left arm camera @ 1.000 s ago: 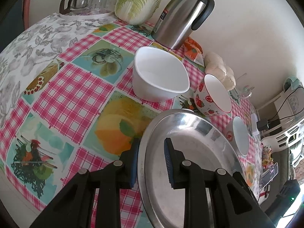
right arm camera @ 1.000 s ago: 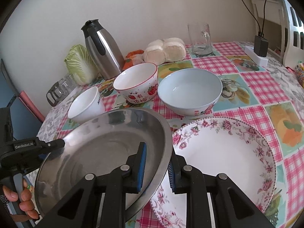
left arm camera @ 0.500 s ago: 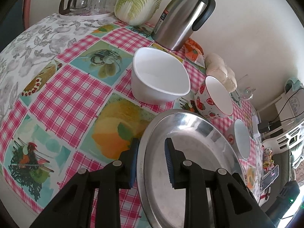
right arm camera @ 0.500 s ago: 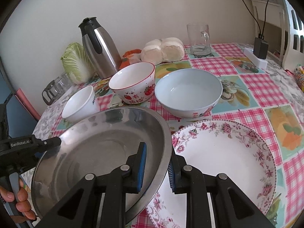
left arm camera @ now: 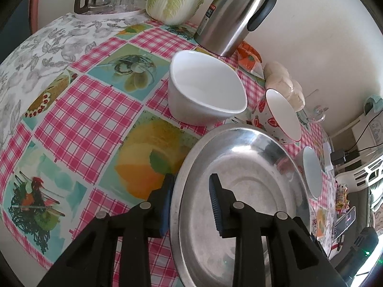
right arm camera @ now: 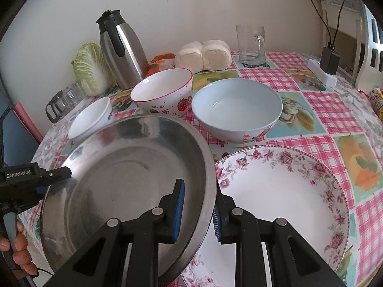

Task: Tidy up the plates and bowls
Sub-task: 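Carry the steel basin and lower it beside the white bowl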

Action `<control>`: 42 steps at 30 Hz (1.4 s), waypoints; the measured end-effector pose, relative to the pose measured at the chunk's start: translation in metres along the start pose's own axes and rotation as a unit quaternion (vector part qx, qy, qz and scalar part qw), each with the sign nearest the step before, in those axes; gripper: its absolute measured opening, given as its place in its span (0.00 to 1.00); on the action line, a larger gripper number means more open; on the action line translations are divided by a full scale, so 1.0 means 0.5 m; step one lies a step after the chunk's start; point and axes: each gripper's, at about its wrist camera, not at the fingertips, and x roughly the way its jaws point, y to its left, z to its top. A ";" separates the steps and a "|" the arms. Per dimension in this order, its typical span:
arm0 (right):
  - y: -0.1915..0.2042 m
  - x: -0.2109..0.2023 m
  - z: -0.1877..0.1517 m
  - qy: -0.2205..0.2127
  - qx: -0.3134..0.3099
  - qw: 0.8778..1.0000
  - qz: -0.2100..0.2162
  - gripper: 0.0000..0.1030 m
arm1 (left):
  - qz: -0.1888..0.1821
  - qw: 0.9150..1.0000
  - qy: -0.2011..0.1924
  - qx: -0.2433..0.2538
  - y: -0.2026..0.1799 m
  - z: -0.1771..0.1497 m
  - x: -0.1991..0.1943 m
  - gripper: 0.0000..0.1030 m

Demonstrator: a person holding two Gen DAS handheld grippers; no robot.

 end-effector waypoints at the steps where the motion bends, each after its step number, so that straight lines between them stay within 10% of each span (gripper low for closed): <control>1: 0.000 0.001 0.000 0.001 0.000 1.000 0.000 0.23 | 0.000 1.000 0.002 0.000 0.000 0.000 0.002 0.33; 42: 0.019 -0.027 0.016 0.000 -0.019 1.000 -0.009 0.49 | -0.019 1.000 -0.007 -0.017 -0.003 0.000 -0.012 0.35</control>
